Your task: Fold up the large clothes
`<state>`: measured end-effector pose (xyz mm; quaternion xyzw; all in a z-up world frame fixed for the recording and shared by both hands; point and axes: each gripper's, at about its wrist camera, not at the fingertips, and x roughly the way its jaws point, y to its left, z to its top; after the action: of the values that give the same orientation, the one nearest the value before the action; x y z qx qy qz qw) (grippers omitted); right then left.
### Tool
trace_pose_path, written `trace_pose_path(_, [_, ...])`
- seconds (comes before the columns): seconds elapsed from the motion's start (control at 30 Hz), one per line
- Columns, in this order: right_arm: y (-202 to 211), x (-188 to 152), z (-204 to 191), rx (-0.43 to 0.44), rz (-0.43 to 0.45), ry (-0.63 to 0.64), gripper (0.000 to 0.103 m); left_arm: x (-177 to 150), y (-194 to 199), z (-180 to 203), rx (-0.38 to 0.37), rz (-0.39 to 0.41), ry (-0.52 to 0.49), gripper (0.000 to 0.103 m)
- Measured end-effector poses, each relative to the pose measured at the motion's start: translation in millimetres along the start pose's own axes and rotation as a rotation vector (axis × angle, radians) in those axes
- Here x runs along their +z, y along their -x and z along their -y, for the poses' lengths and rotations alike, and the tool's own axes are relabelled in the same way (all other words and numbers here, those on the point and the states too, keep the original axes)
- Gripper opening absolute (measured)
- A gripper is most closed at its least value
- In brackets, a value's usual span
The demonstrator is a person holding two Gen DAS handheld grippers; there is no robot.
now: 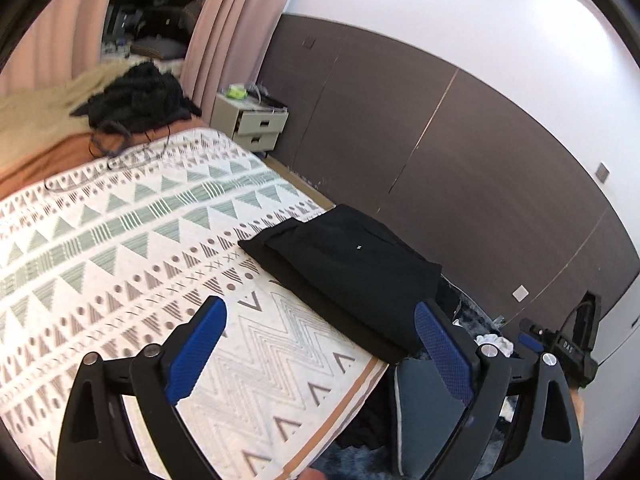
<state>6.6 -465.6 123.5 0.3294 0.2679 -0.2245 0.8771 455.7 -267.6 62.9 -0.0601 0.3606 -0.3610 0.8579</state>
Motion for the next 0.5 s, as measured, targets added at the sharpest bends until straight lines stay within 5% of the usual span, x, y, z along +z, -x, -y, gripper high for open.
trace_pose_path(0.5, [84, -63, -33, 0.026, 0.087, 0.192, 0.103, -66, 126, 40, 0.148, 0.170, -0.099, 0.097])
